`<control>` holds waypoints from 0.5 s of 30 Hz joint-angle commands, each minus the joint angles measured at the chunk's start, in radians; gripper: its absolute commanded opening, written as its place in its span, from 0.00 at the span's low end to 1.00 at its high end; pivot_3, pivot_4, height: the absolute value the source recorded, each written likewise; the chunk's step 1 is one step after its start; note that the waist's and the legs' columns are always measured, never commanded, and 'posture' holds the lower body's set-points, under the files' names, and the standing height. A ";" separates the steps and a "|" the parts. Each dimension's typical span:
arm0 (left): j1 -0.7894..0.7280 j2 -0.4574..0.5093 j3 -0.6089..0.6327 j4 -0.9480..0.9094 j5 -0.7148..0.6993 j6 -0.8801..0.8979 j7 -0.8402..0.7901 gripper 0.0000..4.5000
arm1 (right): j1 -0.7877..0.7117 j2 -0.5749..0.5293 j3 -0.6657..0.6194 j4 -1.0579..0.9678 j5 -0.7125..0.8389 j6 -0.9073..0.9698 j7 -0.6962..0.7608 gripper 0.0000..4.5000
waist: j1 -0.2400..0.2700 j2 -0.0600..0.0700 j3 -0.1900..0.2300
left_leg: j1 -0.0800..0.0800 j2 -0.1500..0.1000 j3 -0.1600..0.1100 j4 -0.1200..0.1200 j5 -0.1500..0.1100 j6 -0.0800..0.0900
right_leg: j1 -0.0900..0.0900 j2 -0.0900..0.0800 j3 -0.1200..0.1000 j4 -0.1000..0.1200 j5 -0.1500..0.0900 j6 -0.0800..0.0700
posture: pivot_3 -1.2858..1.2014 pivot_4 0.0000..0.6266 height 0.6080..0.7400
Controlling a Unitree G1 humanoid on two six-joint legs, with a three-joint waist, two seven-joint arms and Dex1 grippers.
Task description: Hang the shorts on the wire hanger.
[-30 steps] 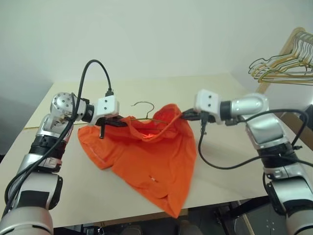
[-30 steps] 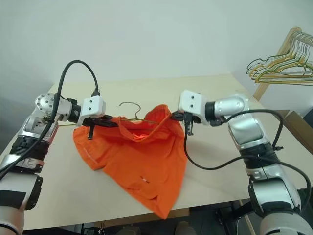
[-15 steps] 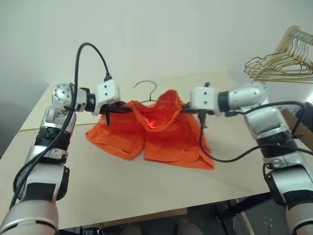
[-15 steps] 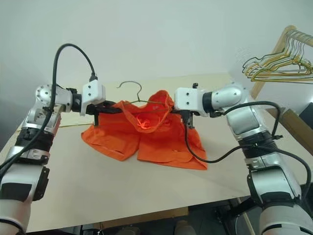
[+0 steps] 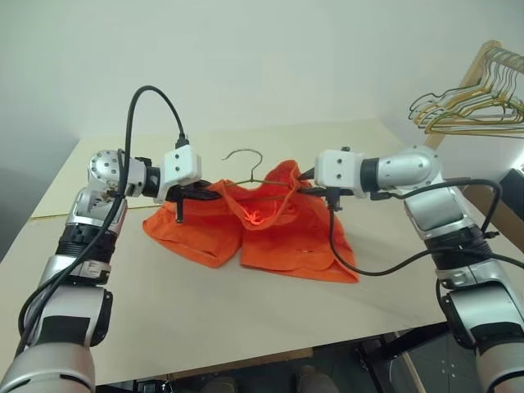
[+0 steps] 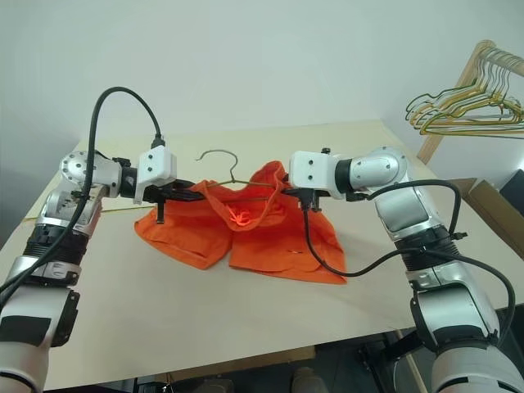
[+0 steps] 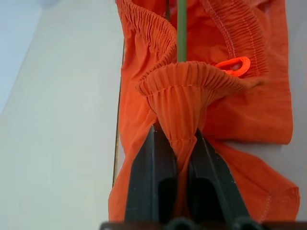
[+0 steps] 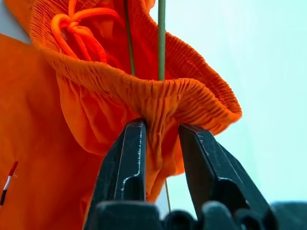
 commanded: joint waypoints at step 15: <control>-0.036 -0.031 0.046 -0.050 -0.094 -0.028 -0.070 0.00 | -0.066 0.005 -0.051 0.080 0.152 0.085 0.191 0.33 | -0.003 0.000 0.000 | 0.000 0.000 0.000 0.000 0.000 0.000 | 0.000 0.000 0.000 0.000 0.000 0.000 | 0.52 0.00 1.00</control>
